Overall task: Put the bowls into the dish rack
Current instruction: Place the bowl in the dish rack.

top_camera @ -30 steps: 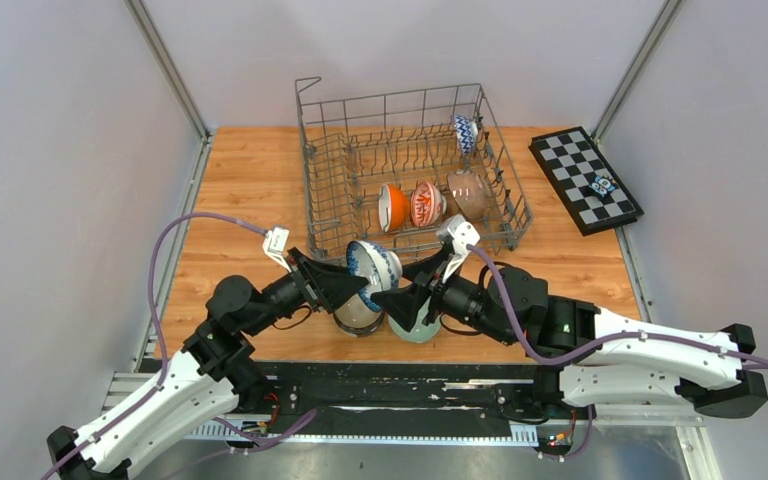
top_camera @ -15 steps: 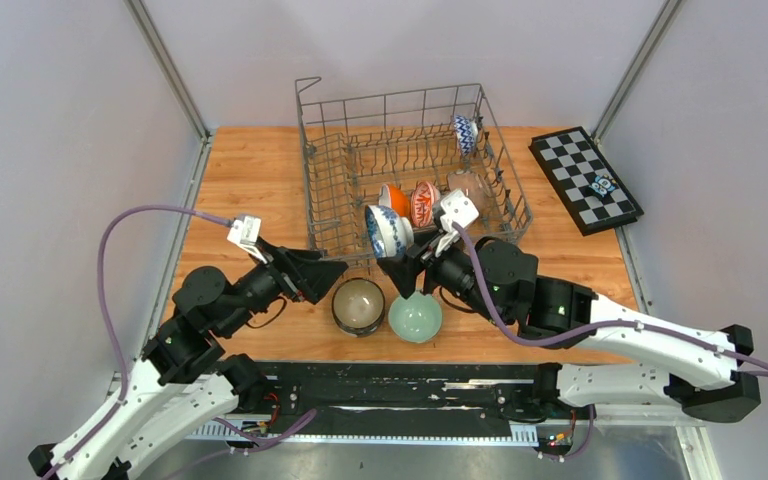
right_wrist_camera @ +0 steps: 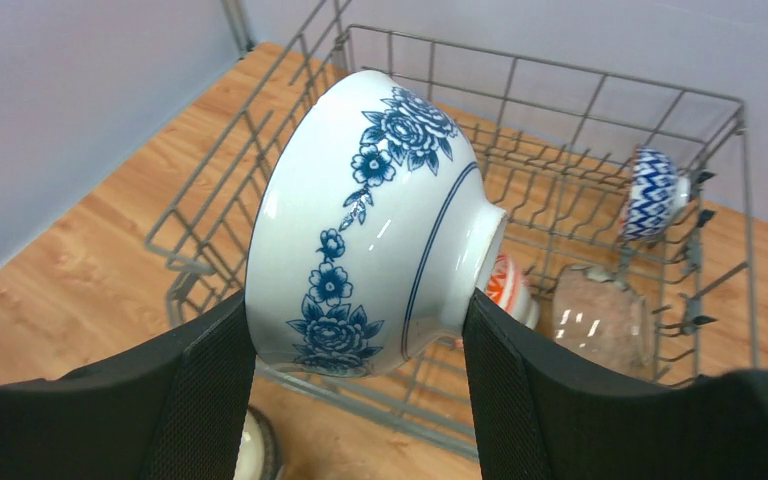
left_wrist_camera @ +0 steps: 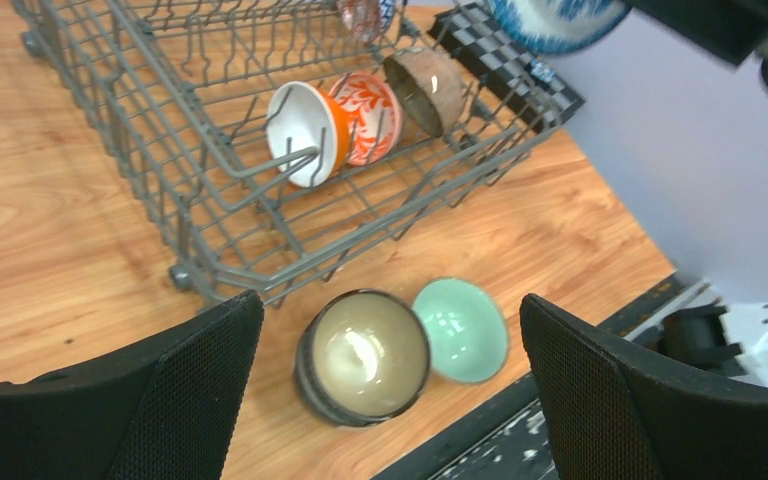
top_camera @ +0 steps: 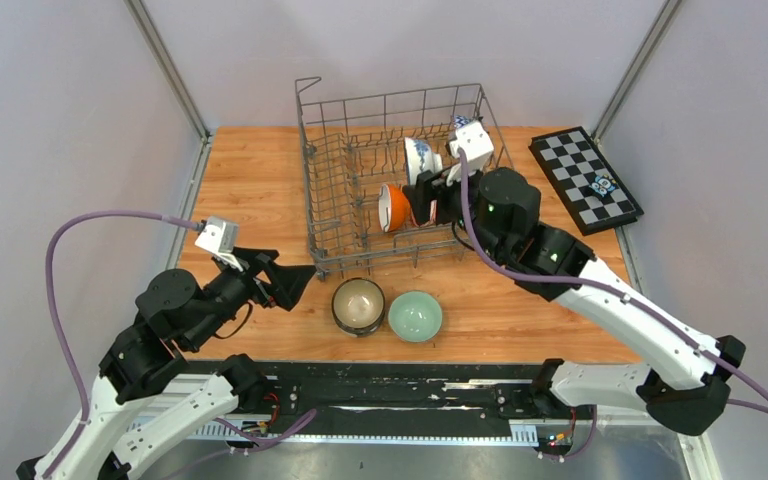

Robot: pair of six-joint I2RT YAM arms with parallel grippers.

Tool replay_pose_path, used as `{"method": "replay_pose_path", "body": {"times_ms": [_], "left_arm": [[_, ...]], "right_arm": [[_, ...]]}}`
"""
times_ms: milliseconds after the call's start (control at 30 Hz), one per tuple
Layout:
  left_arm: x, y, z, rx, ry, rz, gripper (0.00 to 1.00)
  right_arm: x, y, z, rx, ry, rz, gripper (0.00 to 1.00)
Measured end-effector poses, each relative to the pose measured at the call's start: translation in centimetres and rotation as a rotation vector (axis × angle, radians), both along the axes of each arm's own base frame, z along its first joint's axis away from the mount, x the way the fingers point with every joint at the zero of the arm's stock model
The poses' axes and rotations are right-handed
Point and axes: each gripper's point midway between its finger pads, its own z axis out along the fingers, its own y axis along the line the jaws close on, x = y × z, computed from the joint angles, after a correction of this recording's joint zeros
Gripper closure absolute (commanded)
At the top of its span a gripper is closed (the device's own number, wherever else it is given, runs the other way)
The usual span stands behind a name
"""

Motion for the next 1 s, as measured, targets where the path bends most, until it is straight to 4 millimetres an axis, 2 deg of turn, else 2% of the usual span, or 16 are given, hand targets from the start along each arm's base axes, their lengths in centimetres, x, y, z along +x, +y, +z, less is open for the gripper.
{"method": "replay_pose_path", "body": {"times_ms": [233, 433, 700, 867, 1000], "left_arm": [[-0.3, 1.3, -2.0, 0.148, 0.014, 0.008, 0.00], [-0.4, 1.8, -3.6, 0.224, 0.011, 0.001, 0.00], [-0.4, 0.8, -6.0, 0.272, -0.003, -0.060, 0.00], [-0.1, 0.4, -8.2, 0.308, 0.002, -0.081, 0.00], [0.1, 0.3, -8.6, 0.320, -0.001, -0.085, 0.00]], "right_arm": [[4.8, -0.7, 0.9, -0.060, -0.016, -0.068, 0.98], [9.8, -1.7, -0.6, -0.126, 0.030, -0.122, 0.98], [15.9, -3.3, -1.6, -0.182, 0.083, -0.184, 0.98], [19.3, -4.3, -3.9, -0.231, 0.128, -0.211, 0.98], [22.0, -5.1, -6.8, -0.279, 0.182, -0.232, 0.98]]}}
